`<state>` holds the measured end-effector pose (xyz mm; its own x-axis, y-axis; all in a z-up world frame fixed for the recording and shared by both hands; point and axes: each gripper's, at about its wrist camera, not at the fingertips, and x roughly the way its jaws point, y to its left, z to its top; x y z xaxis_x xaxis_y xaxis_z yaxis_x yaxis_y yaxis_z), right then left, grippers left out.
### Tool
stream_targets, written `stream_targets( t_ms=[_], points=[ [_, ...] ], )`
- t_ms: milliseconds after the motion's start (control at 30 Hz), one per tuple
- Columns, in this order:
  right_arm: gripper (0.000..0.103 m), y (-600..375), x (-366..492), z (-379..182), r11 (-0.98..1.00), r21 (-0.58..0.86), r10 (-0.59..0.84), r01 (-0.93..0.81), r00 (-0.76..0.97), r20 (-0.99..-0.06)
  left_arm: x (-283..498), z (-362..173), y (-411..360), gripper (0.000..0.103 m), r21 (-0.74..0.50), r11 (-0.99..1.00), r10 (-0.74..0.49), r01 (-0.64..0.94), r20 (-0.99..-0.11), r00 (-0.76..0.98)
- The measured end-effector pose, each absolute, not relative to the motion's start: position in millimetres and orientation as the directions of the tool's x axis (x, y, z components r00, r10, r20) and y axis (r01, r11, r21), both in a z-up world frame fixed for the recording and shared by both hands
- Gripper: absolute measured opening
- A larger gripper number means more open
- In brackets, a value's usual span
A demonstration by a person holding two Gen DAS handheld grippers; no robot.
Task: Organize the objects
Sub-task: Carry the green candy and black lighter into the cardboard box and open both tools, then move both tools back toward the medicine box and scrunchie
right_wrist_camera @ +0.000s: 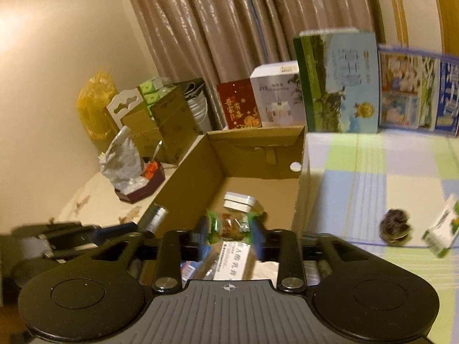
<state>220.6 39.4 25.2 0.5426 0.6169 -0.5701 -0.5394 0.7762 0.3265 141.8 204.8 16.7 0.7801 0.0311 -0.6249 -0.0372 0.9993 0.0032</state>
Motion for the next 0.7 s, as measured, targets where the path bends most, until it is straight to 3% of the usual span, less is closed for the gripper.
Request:
stream_targets(
  t_ms=[100, 467, 700],
  points=[
    [0.050, 33.3, 228.3, 21.0, 0.786, 0.346, 0.612, -0.513, 0.562, -0.557, 150.1, 5.1, 210.0, 0.026, 0.003, 0.998, 0.051, -0.063, -0.632, 0.773],
    [0.055, -4.0, 205.8, 22.2, 0.818, 0.354, 0.574, -0.453, 0.603, -0.555, 124.5, 1.5, 216.2, 0.032, -0.059, 0.991, 0.053, -0.117, -0.637, 0.769],
    [0.067, -29.3, 169.1, 34.0, 0.835, 0.346, 0.550, -0.428, 0.630, -0.549, 102.0, 14.8, 201.7, 0.033, -0.095, 0.989, 0.026, -0.113, -0.641, 0.767]
  ],
)
